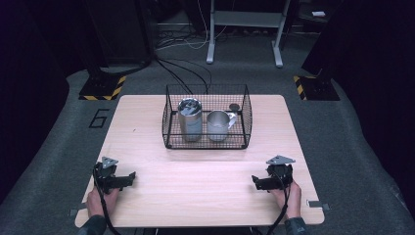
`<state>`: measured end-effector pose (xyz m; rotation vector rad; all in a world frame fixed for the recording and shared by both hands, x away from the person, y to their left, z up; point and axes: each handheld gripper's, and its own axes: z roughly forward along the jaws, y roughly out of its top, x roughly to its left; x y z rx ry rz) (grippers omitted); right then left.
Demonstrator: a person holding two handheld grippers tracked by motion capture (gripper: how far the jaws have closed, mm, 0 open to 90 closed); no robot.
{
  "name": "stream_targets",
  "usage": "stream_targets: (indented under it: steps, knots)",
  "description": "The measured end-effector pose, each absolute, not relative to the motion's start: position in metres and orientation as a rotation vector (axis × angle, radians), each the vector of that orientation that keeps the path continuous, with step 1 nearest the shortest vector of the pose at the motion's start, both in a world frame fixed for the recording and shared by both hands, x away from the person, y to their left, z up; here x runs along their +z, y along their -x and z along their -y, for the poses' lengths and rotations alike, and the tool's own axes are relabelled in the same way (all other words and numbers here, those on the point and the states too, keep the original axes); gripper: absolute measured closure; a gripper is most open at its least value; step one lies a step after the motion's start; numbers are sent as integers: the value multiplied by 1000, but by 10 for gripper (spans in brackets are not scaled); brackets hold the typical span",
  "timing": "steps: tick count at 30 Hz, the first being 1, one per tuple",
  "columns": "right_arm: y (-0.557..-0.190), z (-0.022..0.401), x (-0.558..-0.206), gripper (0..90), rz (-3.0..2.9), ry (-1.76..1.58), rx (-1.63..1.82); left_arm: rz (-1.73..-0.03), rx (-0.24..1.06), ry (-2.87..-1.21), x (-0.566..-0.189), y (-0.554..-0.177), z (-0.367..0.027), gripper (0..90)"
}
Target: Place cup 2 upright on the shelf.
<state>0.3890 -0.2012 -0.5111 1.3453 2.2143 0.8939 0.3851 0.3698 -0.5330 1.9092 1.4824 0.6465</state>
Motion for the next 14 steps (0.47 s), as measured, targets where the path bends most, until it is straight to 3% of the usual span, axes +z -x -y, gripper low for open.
stream_targets:
  steps: [14]
  knots:
    - [-380,217,-530,0,-2182,-1353,921,-1485,646,-1907,-533,-385,-369,5]
